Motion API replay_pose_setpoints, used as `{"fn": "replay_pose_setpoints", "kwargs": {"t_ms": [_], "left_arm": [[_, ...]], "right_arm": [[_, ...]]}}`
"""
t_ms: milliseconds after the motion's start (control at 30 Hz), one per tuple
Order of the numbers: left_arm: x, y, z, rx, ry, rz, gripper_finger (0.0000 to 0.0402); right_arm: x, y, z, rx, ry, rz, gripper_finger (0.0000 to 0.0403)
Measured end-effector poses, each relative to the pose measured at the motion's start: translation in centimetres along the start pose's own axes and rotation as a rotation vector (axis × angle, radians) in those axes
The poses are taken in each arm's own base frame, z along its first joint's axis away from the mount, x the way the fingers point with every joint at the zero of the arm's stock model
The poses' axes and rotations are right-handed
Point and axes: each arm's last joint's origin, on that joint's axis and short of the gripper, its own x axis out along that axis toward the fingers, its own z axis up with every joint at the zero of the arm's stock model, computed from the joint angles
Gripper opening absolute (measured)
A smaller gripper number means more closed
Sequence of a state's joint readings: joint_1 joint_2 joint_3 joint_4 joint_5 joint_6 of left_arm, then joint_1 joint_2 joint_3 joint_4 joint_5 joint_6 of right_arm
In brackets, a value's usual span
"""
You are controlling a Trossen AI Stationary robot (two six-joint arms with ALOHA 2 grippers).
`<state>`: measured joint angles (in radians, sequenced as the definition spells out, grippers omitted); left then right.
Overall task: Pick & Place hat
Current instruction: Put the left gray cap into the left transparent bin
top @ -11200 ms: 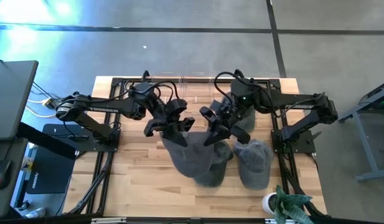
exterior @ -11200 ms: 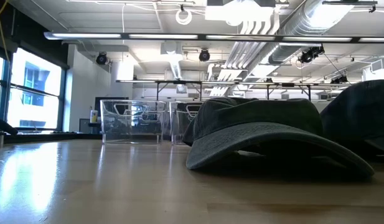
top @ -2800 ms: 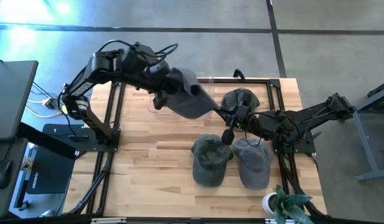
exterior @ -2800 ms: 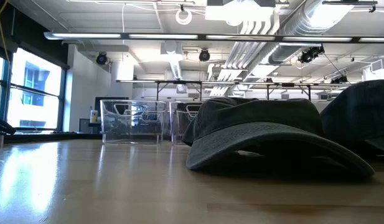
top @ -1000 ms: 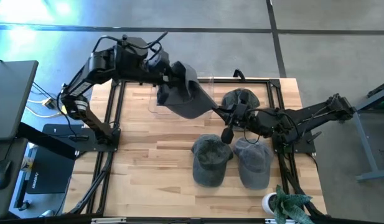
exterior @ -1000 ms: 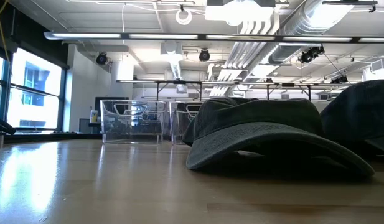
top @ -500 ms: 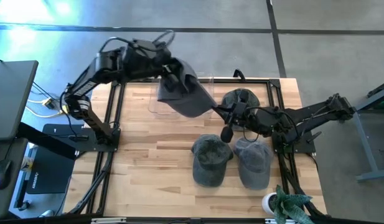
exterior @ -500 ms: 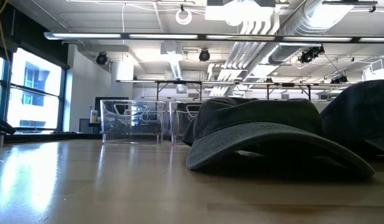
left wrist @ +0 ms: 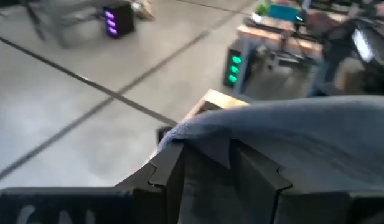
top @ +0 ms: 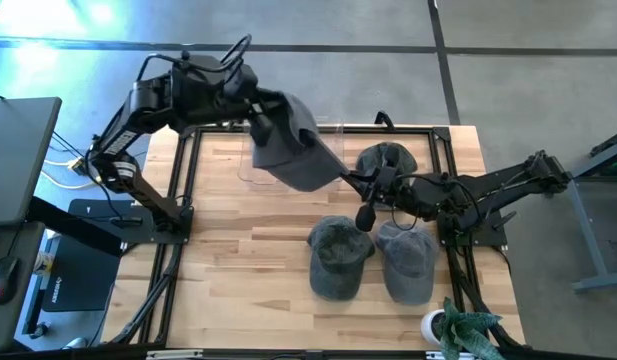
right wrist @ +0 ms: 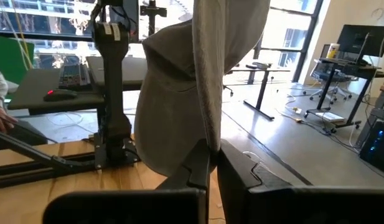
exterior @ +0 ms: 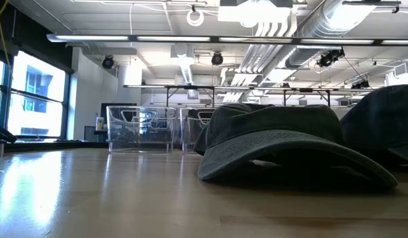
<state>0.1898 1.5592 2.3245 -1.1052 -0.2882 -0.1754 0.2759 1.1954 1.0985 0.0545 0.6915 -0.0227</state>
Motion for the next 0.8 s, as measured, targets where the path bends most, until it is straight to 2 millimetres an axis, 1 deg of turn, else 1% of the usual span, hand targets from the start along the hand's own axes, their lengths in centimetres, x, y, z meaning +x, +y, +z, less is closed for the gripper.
{"fn": "replay_pose_setpoints", "kwargs": {"t_ms": [67,200,300,400,433,600,700,800], "left_arm": [[-0.5,0.1,-0.4,-0.013,0.048,-0.052,0.0121],[-1.5,0.2,-0.7,-0.069,0.09,-0.117,0.0121],[-2.0,0.1,-0.6,-0.074,0.088,-0.186,0.0121],[-1.9,-0.1,-0.7,-0.075,0.107,-0.236,0.0121],[-1.4,-0.2,-0.7,-0.074,0.115,-0.243,0.0121],[2.2,-1.4,-1.0,-0.069,0.142,-0.267,0.0121],[4.2,-2.0,-0.5,-0.057,0.082,-0.27,0.0121],[5.4,-2.3,-0.2,-0.06,0.032,-0.252,0.0121]], "right_arm": [[0.0,0.0,0.0,-0.003,0.003,0.003,0.0006],[0.0,0.0,-0.1,0.014,0.012,0.001,0.0009],[0.0,0.0,-0.2,0.012,0.014,-0.001,0.001],[0.1,-0.1,-0.2,0.012,0.014,-0.007,0.0006],[0.1,-0.2,-0.2,0.012,0.015,-0.008,0.0005],[0.1,-0.2,-0.2,0.011,0.016,-0.005,0.0009],[0.1,-0.2,-0.2,0.011,0.016,-0.008,0.0008],[0.1,-0.2,-0.2,0.013,0.016,-0.01,0.0004]]}}
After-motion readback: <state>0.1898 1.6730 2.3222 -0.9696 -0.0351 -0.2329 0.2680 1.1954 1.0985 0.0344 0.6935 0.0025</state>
